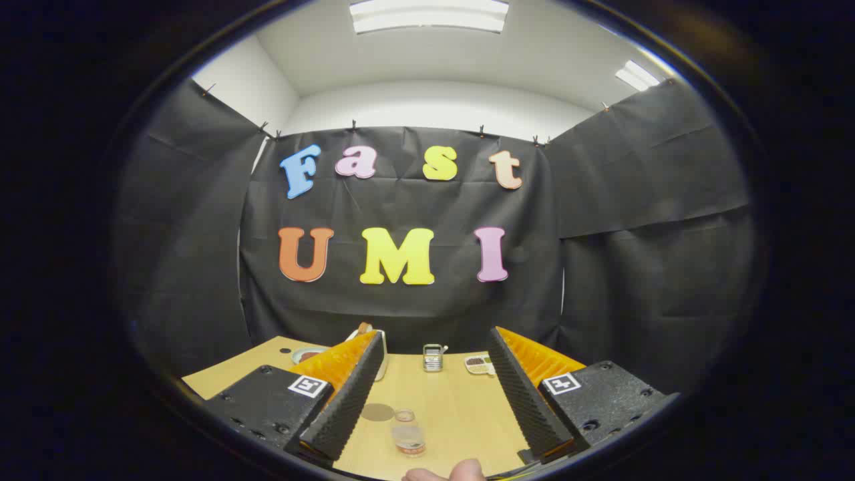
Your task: Take the bottle from table, then pour the juice into the cup, finally place the bottle on the coaster
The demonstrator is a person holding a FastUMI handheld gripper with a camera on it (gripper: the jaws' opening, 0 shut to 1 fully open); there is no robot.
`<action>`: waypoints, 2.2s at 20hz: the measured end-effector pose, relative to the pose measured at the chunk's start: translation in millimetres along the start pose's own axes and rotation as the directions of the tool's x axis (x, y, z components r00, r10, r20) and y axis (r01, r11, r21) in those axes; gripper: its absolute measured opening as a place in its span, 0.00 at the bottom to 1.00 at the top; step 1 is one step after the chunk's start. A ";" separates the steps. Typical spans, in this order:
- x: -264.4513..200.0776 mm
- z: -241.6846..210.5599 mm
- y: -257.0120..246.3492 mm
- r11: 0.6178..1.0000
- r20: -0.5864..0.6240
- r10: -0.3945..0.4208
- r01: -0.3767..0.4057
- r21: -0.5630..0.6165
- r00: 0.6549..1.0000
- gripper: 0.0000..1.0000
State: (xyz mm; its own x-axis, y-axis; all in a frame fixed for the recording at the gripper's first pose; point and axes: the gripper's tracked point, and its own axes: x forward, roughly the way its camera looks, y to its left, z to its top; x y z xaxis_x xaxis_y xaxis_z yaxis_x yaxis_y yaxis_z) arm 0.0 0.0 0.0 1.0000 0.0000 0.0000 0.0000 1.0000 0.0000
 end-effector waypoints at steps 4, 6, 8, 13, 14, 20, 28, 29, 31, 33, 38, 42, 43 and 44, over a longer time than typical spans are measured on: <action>0.9 -2.7 5.5 1.000 -0.008 0.010 -0.010 0.003 1.000 1.00; 2.0 -1.4 6.1 1.000 -0.009 0.010 -0.010 0.004 1.000 1.00; 1.0 -1.8 5.9 1.000 -0.009 0.011 -0.011 0.003 1.000 1.00; -0.4 -0.9 9.1 1.000 -0.008 0.014 -0.014 -0.001 1.000 1.00; -0.1 -0.1 10.2 1.000 -0.007 0.015 -0.015 0.000 1.000 1.00; 1.3 -2.7 14.7 1.000 -0.013 0.024 -0.024 -0.007 1.000 1.00; 2.6 -8.7 18.1 0.999 -0.023 0.034 -0.034 0.000 0.999 1.00; 2.7 -10.2 18.2 0.999 -0.024 0.034 -0.034 0.003 0.999 1.00; 3.1 -14.9 18.4 0.999 -0.030 0.037 -0.037 0.008 0.999 1.00; 3.0 -19.7 18.1 0.999 -0.034 0.039 -0.038 0.008 0.999 1.00; 3.8 -43.1 13.7 0.999 -0.051 0.040 -0.040 -0.003 0.998 1.00; 4.6 -85.2 13.8 0.998 -0.087 0.060 -0.060 0.003 0.994 1.00; 4.2 -100.5 14.5 0.998 -0.103 0.067 -0.068 -0.001 0.992 1.00; 5.2 -114.3 15.4 0.997 -0.118 0.071 -0.073 -0.007 0.990 1.00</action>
State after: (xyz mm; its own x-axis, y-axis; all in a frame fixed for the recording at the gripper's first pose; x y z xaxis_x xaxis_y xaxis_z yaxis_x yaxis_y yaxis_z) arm 5.2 15.4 -114.3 0.9904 0.0712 -0.1184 -0.0726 0.9973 -0.0072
